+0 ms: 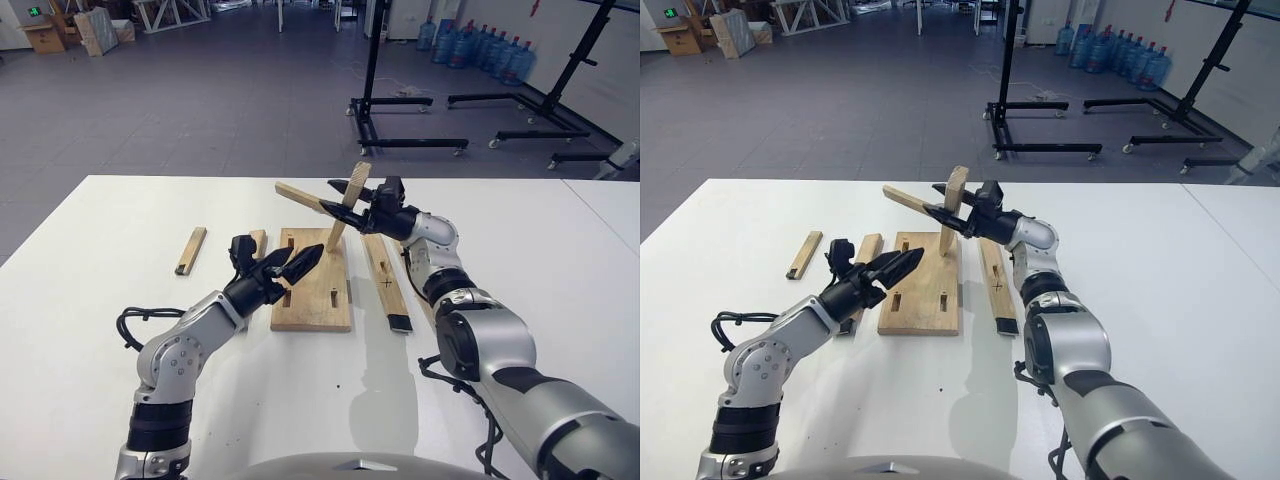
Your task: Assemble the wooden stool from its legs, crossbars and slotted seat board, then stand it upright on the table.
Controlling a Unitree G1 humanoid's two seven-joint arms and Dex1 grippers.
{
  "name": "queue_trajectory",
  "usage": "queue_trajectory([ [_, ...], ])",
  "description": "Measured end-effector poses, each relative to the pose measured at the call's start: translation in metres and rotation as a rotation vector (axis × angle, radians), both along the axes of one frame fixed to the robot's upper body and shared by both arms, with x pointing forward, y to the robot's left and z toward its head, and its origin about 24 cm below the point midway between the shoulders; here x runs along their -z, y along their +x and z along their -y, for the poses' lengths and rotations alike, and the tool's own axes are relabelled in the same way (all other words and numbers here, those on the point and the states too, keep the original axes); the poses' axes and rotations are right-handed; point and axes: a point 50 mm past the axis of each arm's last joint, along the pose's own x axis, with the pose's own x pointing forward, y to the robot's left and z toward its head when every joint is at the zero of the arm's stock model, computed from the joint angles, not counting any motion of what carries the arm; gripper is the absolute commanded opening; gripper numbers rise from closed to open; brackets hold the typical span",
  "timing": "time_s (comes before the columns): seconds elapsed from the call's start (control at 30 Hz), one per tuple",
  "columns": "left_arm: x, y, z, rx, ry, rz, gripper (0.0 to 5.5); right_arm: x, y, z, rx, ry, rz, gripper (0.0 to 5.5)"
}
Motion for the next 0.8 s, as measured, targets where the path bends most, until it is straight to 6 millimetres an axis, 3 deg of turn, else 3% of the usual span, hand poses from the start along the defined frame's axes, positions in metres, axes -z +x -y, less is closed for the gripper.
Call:
queue_trajectory([
  [0.8, 0.003, -0.004, 0.005, 0.015, -0.007, -0.012, 5.39, 0.0, -0.002, -0.005, -0.002, -0.04, 0.052, 2.06],
])
